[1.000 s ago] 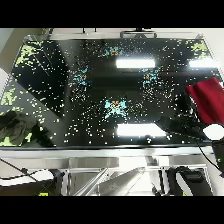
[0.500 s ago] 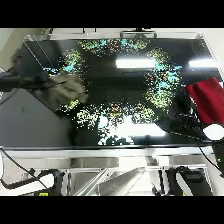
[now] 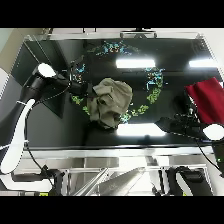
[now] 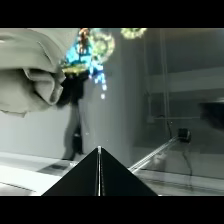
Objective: Fold the shirts.
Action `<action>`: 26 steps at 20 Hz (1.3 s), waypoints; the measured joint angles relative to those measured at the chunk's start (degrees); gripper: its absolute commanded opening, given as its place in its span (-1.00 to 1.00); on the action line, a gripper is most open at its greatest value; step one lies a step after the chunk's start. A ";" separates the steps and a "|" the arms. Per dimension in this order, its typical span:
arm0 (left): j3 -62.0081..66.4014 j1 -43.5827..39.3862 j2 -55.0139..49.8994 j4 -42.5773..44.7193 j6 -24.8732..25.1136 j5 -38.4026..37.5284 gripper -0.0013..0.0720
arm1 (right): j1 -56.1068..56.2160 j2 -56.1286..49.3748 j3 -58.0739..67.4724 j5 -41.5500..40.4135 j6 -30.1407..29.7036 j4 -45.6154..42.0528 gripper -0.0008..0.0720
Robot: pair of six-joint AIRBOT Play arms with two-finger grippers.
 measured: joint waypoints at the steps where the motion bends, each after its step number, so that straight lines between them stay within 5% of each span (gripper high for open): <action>1: 0.37 0.92 -0.59 0.15 -1.03 -0.31 -0.18 | 0.00 0.00 0.00 0.17 -0.39 -0.26 -0.08; 2: 0.96 2.14 -0.96 0.22 -1.60 -0.63 -0.18 | 0.00 0.00 0.00 0.13 -0.79 -0.68 0.27; 9: 4.61 13.79 -1.62 0.59 -5.42 -10.49 -0.18 | 0.00 -4.07 0.15 -4.24 -4.79 -0.83 0.29; 12: -2.56 15.19 0.44 0.66 -4.74 -11.28 -0.18 | 0.15 -11.45 0.24 -5.03 -12.02 7.02 0.29; 18: -25.11 8.48 7.52 0.61 -0.39 -0.13 -0.18 | 3.26 -27.58 0.35 -6.49 -30.45 29.38 0.28; 26: -38.75 -1.09 10.10 0.52 0.57 18.14 -0.18 | 12.70 -42.14 1.60 -10.43 -43.08 47.47 0.28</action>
